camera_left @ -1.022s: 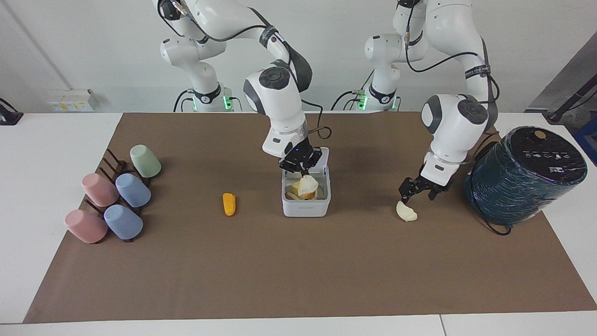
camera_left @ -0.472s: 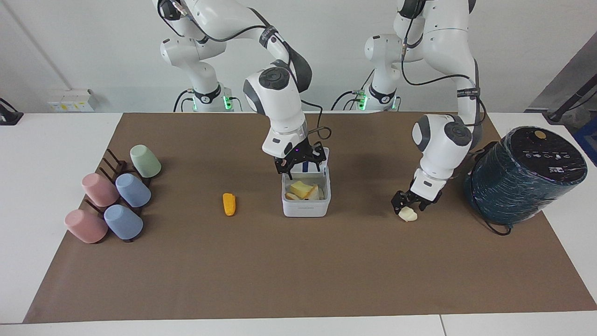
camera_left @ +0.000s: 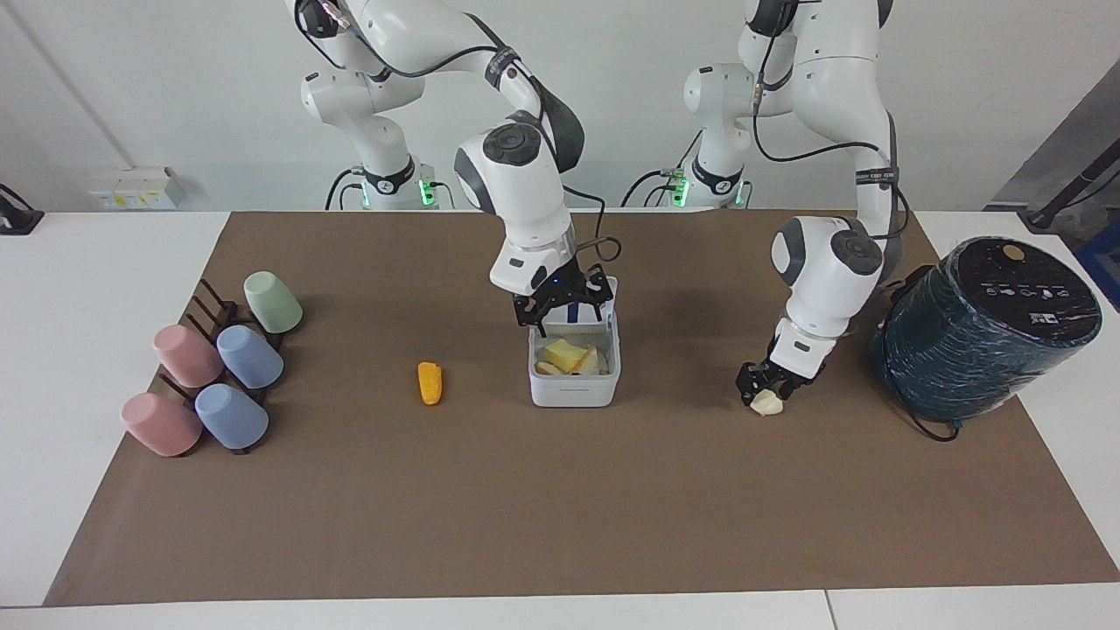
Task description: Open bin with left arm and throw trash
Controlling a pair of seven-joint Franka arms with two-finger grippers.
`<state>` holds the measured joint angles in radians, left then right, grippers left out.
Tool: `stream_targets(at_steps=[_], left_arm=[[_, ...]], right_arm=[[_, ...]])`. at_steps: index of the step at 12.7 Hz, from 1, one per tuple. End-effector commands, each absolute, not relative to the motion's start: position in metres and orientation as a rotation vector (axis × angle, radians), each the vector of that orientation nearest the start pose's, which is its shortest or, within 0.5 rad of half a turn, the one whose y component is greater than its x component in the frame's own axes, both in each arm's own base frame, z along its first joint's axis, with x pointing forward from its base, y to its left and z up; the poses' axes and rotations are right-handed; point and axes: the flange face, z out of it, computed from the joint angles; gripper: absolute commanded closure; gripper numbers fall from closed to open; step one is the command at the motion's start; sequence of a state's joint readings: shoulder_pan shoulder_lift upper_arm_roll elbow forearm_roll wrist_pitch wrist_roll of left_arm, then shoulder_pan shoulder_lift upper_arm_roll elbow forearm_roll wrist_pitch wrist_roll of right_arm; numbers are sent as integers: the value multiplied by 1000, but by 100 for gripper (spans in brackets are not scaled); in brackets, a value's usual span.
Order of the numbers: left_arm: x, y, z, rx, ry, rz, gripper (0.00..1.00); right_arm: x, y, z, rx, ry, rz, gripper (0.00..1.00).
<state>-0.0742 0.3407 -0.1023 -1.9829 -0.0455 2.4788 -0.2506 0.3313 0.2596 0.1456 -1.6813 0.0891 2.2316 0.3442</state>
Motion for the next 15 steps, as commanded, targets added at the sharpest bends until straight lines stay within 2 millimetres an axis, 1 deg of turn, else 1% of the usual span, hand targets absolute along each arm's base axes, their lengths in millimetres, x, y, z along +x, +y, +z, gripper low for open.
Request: stream_targets(at_steps=[1,2,3,4,5,7,8,9,11,12,13,15], left_arm=[[614,-108,311,-3215,-195,-251,100],[615,-110,314,-3215,-190,-256,100],[620,-111,320,-3217,-187,-268,100],[628,-112,327,-3219,-187,-263,100],[636,-117,339,-3220,-176,-238,100],[650,-131,378,-3224,-152,-193,100],[652,-143,395,-3228,-154,-168,100],[651,-160,410,-3233,-191,-149,100],[641,-210,433,-3241,-260,-130,100],[633,-235,440,-3244,-315,-135,100],[625,-259,444,-3248,-374,-137,100],[604,-307,446,-3256,-453,-138,100]], right_arm=[[601,244,487,-2949,-191,-301,0],[605,224,483,-2961,-236,-292,0],[606,201,473,-2975,-288,-274,0],[606,186,461,-2982,-359,-253,0],[606,175,446,-2988,-404,-230,0],[601,165,410,-2994,-462,-222,0],[599,153,394,-3011,-471,-225,0],[596,149,380,-3018,-497,-214,0],[589,147,351,-3024,-521,-181,0],[586,146,338,-3025,-519,-175,0],[583,145,329,-3025,-516,-177,0],[578,144,316,-3028,-517,-147,0]])
